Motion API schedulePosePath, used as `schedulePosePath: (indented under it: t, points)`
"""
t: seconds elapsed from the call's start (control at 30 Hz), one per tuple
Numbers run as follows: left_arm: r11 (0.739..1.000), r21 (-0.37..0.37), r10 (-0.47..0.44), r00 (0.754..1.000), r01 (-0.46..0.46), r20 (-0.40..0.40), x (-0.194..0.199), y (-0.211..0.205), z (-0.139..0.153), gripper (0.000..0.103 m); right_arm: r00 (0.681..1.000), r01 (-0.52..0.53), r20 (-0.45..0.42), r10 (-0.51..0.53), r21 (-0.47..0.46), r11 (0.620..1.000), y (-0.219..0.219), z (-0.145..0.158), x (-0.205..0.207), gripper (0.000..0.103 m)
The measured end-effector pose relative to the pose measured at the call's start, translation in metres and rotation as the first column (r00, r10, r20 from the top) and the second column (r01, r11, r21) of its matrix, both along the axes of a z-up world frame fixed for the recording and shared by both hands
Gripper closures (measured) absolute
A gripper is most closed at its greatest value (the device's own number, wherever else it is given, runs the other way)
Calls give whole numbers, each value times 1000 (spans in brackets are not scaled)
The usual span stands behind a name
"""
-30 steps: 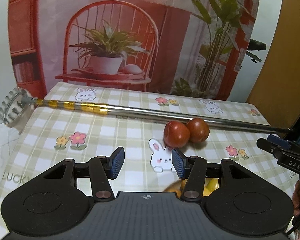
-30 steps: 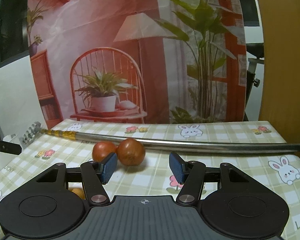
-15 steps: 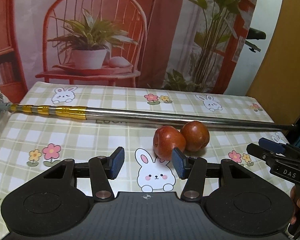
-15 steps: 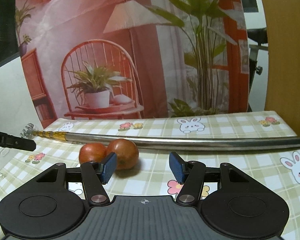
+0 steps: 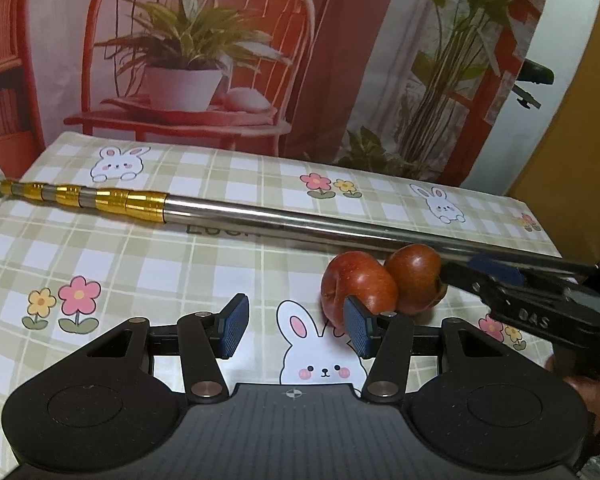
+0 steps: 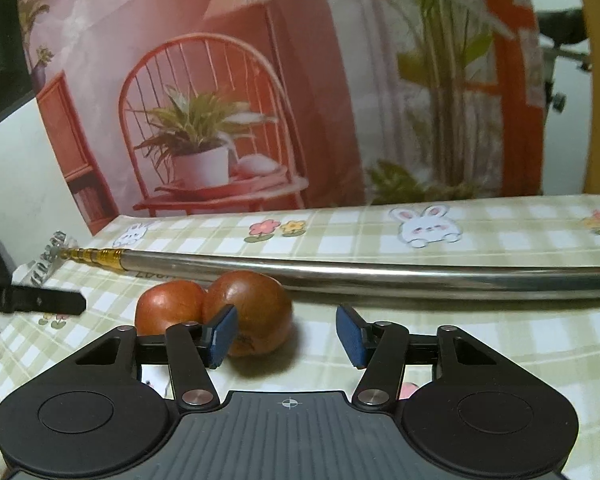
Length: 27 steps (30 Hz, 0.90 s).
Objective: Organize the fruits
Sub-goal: 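Close the right tool around the nearer red apple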
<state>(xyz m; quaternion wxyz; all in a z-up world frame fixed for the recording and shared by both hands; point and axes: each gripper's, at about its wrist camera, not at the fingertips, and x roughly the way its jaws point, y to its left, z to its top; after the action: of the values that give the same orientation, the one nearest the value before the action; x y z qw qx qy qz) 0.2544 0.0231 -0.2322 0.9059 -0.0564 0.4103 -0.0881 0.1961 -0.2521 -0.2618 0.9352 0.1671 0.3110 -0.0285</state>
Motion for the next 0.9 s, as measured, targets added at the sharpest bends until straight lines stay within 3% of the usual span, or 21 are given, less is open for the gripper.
schedulePosePath:
  t: [0.27, 0.43, 0.6, 0.9]
  points:
    - [1000, -15, -2, 1000, 2, -23, 1, 1, -8, 48, 998, -50, 29, 52, -64, 997, 16, -4, 38, 51]
    - [1000, 2, -7, 1000, 7, -25, 1, 0, -9, 48, 996, -85, 27, 86, -21, 996, 16, -10, 46, 53]
    - [1000, 3, -15, 1000, 15, -26, -1, -1, -8, 48, 995, -99, 33, 99, 0, 995, 15, -10, 37, 55]
    - [999, -11, -41, 999, 41, -28, -9, -4, -8, 48, 989, -136, 51, 138, -46, 990, 22, -6, -3, 59]
